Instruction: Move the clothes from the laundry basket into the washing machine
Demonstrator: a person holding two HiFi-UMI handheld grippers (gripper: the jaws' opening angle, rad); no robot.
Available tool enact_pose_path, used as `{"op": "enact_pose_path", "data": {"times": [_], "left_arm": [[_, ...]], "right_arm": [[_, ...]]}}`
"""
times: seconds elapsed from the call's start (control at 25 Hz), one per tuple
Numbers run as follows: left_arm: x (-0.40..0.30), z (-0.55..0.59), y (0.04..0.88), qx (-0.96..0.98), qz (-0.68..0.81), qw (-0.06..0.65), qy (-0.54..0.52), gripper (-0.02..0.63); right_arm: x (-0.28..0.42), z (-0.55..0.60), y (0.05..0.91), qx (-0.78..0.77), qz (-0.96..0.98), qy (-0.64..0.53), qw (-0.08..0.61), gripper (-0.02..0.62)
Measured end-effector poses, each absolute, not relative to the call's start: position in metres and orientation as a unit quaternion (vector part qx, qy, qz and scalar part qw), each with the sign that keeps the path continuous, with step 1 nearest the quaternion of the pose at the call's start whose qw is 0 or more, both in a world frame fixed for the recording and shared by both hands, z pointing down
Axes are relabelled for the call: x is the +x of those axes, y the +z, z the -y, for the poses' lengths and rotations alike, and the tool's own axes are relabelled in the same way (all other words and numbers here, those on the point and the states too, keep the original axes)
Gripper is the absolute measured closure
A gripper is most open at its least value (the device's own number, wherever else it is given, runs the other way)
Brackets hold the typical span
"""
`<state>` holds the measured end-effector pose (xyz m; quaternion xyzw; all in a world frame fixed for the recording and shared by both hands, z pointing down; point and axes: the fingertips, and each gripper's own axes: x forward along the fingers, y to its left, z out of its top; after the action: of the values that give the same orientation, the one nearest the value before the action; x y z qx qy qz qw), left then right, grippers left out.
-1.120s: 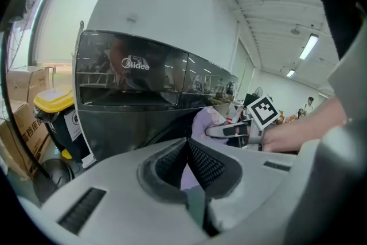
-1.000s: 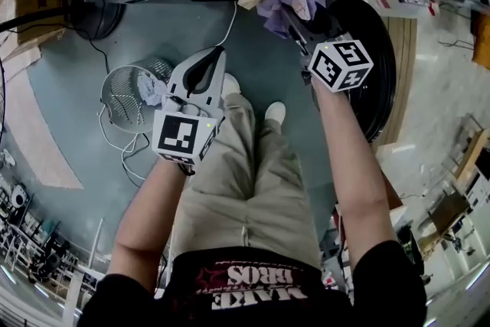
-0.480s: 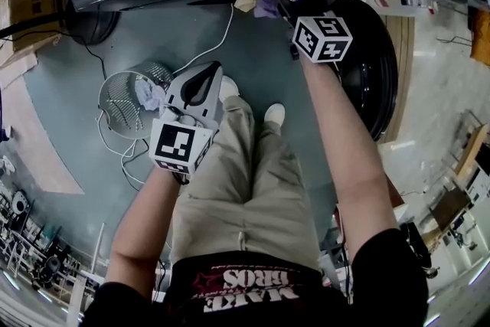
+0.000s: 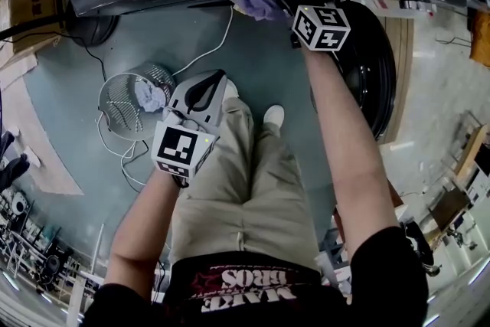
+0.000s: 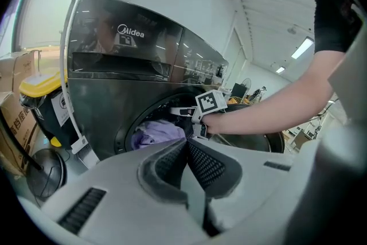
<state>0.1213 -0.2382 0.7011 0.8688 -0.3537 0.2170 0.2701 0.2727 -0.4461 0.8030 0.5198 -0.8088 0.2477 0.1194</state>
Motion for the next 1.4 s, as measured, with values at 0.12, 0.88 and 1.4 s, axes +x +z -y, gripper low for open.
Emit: {"op": "enact_pose_path", "data": {"times": [0.12,0.88,1.4], "left_arm": [[0.123,0.239,0.7,0.87,0.351,0.27,0.215,0.601],[0.117,0.262,0.632,0.853,0.445,0.218,0.16,0.601],[0.093,0.255,0.572,0.808,0.523,0.161,0.22,0.601]], "right_arm": [[0.277,0.436,0.805,0.521,0.805,0.251,0.13,0.129],[0.292,0.35,0.75,0.498,0.781,0.273,0.259,0.592],[0.291,0.306,0.639,0.466,0.809,0.254,0.254,0.592]]}}
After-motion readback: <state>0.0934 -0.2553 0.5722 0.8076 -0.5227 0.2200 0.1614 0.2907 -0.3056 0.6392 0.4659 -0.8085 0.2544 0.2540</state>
